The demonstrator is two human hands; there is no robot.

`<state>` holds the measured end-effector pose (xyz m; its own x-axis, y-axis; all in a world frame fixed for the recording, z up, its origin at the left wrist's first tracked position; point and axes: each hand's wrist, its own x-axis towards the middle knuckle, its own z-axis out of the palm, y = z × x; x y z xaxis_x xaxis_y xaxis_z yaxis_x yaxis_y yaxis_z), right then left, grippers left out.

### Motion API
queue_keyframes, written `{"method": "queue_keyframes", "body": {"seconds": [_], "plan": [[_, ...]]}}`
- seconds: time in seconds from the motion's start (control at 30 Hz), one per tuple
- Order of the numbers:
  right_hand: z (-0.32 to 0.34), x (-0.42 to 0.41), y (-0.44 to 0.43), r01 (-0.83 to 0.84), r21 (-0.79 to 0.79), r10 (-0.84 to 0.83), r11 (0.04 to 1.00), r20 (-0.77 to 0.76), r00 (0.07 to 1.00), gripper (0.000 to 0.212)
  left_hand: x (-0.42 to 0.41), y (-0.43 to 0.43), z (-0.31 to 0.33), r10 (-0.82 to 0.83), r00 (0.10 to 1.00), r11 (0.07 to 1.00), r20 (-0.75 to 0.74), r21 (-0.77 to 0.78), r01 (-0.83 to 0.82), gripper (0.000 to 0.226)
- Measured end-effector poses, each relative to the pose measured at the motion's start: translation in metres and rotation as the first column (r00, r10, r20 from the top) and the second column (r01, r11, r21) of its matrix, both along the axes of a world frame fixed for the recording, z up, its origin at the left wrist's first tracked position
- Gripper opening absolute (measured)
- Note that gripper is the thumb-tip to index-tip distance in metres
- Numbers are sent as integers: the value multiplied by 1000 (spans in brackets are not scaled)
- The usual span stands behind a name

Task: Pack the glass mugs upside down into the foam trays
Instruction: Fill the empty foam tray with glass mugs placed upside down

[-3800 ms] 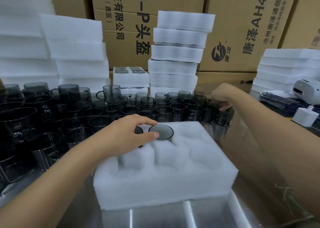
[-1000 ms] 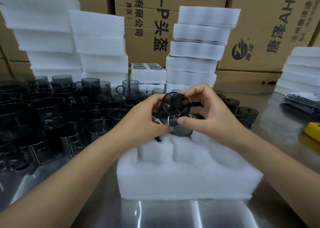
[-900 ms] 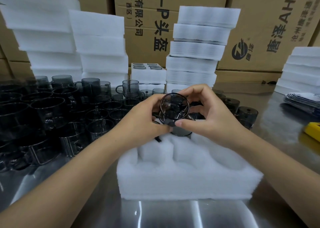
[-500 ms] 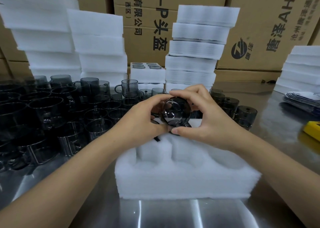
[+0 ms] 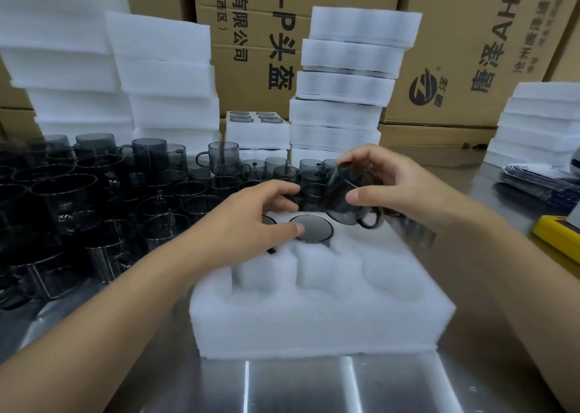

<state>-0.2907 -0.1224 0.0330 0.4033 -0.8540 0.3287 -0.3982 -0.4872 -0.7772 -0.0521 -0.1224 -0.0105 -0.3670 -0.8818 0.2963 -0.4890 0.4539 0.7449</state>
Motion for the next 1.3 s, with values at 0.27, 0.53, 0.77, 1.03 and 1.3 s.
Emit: {"method": "queue_keyframes", "body": {"seconds": [0.27, 0.53, 0.77, 1.03, 1.3], "plan": [[9, -24, 0, -31, 99, 52, 995, -217, 975, 39, 0, 4, 2, -5, 997, 1000, 80, -3, 5, 29], [0, -23, -8, -45, 206, 139, 978, -467, 873, 40, -1, 6, 2, -5, 997, 1000, 71, 18, 4, 26], [2, -22, -8, 0, 135, 73, 991, -540, 838, 51, -2, 7, 3, -14, 997, 1000, 73, 22, 12, 26], [-19, 10, -8, 188, -1, -174, 982, -386, 906, 41, -2, 7, 4, -19, 997, 1000, 77, 9, 19, 24], [-24, 14, -4, 144, 62, -67, 988, -662, 746, 35, -3, 9, 5, -7, 993, 1000, 121, -9, 8, 24]]}}
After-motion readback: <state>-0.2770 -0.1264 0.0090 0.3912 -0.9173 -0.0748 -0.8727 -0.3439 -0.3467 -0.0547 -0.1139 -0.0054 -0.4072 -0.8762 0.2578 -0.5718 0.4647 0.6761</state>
